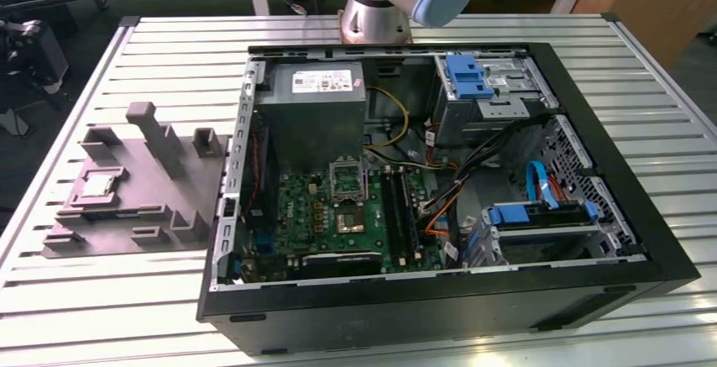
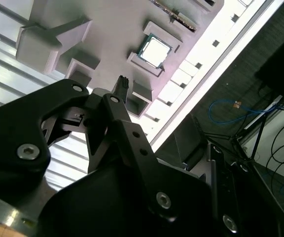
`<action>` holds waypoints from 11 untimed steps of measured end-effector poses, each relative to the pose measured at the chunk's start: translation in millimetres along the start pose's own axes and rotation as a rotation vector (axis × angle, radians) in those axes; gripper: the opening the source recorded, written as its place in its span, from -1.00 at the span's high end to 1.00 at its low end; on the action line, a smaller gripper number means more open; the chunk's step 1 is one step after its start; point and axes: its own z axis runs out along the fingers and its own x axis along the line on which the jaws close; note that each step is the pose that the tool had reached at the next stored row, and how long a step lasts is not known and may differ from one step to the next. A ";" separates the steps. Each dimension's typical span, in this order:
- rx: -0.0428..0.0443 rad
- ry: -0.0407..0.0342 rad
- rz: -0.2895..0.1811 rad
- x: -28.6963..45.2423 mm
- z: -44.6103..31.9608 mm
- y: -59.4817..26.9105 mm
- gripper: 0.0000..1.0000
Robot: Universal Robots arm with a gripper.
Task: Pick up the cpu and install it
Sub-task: 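Pick up the cpu and move it towards the insertion slot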
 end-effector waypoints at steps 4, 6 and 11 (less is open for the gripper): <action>-0.0027 -0.0004 0.000 0.0 0.2 0.0 -0.29; -0.0027 -0.0003 0.000 0.0 0.5 -0.1 -0.29; -0.0026 -0.0003 0.000 0.0 1.8 -0.1 -0.29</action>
